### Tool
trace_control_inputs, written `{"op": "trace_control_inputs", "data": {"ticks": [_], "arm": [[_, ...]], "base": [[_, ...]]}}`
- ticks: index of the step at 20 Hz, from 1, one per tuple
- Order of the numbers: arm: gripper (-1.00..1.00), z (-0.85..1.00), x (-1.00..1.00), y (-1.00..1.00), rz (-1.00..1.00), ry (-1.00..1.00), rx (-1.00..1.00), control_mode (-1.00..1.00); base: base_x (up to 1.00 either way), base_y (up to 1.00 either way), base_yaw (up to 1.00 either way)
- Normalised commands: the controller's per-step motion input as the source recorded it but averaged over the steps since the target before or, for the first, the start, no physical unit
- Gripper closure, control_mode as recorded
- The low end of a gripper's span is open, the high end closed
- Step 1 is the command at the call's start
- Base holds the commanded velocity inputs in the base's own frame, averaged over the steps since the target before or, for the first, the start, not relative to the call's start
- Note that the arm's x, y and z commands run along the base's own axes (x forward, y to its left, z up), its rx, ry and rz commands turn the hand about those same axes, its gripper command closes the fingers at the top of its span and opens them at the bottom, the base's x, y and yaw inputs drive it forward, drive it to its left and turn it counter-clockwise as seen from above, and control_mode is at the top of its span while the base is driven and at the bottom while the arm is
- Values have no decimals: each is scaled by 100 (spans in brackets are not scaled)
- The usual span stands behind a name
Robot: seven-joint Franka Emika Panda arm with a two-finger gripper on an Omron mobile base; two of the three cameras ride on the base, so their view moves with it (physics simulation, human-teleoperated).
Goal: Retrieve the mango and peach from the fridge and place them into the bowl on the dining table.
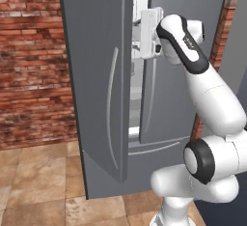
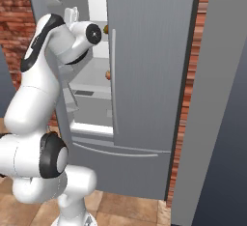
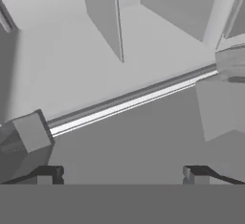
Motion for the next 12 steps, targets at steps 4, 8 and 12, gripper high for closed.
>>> {"op": "trace_control_inputs", "data": {"ticks": [4, 8, 12], "arm": [[-100, -6, 6, 55, 6, 0, 0, -100], [-100, -9, 0, 81, 8, 0, -1, -100], [-100, -10, -38, 96, 8, -1, -5, -100]], "base": [[0, 0, 0], [0, 0, 0], [0, 0, 0]]}}
